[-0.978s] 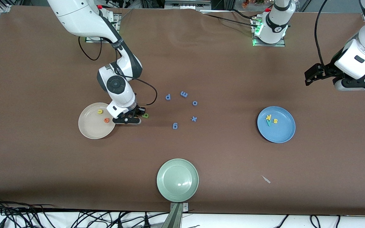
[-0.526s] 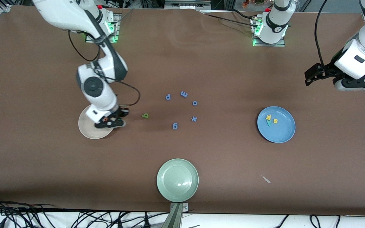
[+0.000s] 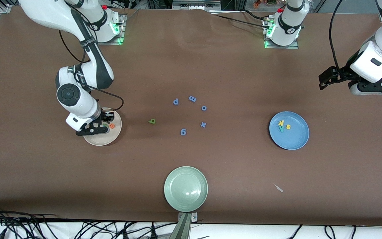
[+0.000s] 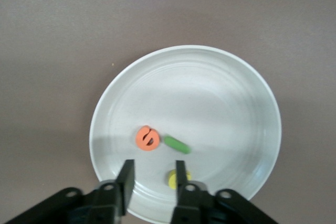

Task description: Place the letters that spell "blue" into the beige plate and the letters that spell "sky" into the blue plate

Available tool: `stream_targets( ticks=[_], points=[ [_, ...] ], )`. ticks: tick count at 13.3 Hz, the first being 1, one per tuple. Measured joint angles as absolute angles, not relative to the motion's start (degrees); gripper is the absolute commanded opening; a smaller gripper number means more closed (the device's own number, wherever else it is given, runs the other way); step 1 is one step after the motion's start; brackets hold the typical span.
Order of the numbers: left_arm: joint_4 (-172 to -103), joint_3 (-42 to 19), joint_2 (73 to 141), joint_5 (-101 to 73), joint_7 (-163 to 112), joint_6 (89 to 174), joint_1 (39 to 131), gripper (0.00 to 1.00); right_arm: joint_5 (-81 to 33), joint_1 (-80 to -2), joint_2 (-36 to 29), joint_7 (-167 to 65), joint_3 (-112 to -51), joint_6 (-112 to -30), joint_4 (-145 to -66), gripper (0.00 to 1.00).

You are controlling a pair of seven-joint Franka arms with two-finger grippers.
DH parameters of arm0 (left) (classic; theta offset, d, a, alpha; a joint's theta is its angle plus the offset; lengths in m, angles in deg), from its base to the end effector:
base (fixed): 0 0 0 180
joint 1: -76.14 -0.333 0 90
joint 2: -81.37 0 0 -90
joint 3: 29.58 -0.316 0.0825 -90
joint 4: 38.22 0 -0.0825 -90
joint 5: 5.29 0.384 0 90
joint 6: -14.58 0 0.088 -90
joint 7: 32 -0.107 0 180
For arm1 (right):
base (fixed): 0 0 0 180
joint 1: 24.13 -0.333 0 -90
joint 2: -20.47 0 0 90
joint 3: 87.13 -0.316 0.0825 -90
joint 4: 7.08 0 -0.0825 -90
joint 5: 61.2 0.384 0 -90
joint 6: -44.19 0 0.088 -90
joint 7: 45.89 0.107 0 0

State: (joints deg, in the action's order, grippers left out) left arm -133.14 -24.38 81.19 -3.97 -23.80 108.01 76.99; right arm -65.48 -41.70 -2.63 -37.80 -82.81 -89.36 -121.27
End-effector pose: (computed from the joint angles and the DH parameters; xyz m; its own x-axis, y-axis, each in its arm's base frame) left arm 0.5537 -0.0564 0.5908 0.9992 0.0361 -0.0193 0.0356 -0.9990 -0.0263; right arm 0.5859 0.1380 0.2533 0.9879 0.1452 -0.0551 0.1497 -0.9847 0.0888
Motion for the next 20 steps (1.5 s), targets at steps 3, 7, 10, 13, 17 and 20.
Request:
stream_targets(
  ticks=[3,7,10,13,17,20],
  points=[
    [-133.14,-24.38,81.19,-3.97,-23.8,108.01,76.99,1.0,-65.41,-41.76,-2.76,-33.1,-84.53,-89.52,-121.04,0.62],
    [-133.13,-24.38,81.18,-3.97,-23.8,108.01,76.99,1.0,-65.34,-43.33,-6.66,-20.77,-88.94,-89.92,-116.28,0.63],
    [-133.12,-24.38,81.18,-3.97,-23.8,108.01,77.0,1.0,-65.33,-47.16,-11.43,-12.48,-89.42,-90.73,-112.47,0.63],
    [-133.12,-24.37,81.18,-3.97,-23.8,108.01,77.01,1.0,-65.32,-49.24,-14.69,-7.38,-89.44,-92.7,-109.85,0.63],
    [-133.12,-24.36,81.18,-3.97,-23.8,108.01,77.01,1.0,-65.31,-50.93,-16.34,-2.86,-89.47,-94.73,-109.54,0.63],
    [-133.12,-24.37,81.18,-3.97,-23.8,108.01,77.01,1.0,-65.31,-51.91,-17.03,-1.62,-89.56,-94.72,-109.84,0.63]
  ],
)
